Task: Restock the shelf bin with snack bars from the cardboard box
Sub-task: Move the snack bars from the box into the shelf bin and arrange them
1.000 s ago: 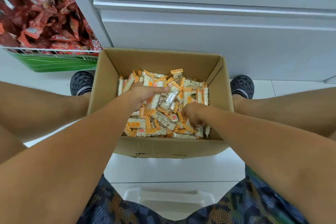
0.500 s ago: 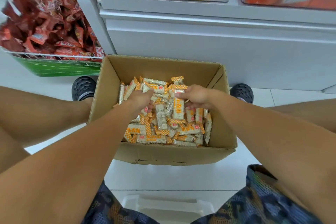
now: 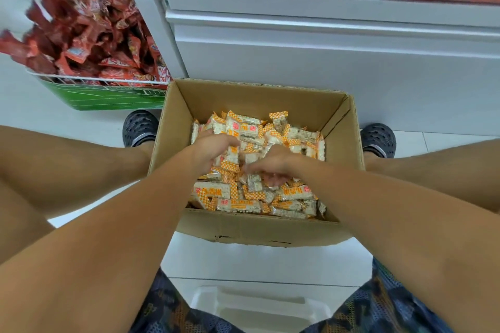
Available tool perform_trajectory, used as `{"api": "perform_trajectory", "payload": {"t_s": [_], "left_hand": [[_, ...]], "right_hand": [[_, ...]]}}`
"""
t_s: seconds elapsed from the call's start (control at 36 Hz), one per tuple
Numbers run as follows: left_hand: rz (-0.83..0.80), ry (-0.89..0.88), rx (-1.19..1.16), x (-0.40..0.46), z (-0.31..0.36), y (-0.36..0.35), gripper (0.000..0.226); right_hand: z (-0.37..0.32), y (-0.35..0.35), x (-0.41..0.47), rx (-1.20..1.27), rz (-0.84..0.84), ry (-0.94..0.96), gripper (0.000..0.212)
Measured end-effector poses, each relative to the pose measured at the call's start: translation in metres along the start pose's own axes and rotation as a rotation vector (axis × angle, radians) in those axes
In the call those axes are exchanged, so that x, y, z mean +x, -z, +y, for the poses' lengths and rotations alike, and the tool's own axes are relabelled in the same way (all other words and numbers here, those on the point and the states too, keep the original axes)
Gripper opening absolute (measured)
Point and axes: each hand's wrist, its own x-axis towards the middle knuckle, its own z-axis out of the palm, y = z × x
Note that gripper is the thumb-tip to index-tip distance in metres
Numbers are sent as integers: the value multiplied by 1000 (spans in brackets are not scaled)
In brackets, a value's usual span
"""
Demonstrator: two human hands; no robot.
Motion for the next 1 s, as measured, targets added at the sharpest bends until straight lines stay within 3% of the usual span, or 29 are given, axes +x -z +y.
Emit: {"api": "perform_trajectory", "payload": {"t_s": [0.08,0.14,0.19,0.28,0.36,0.44,0.58,0.72,0.86,0.94,1.0], "left_hand": [[-43,19,-91,1,-1,5,101],[-82,17,-162,-3,2,6,101],[-99,19,-208,-6,5,6,103],[-122,29,-252,-6,8,8,108],[-137,16,-299,-12,14,6,105],[-144,-12,-317,-17,23,0,89],[-315,-103,-453,-40,55,-19,60],[-356,-217,-446,-59,83,-28,65],[-353,-370,-461,-83,124,-20,84],[-292,-535,-428,-102,156,-10,57],[-265,-632,-406,-115,178,-1,42]], "right_hand": [[-8,-26,-2,-333,87,79,53],[-11,-34,-2,-412,181,131,49],[-8,-28,-1,-220,91,109,37],[-4,5,-10,266,-213,47,16],[-5,43,-34,662,-333,99,18],[-7,68,-47,859,-338,208,28],[-18,77,-59,823,-256,345,37],[-37,93,-80,680,-17,498,15],[-69,114,-117,731,64,640,19],[-93,136,-145,685,26,714,16],[-108,151,-162,643,-25,743,29]]}}
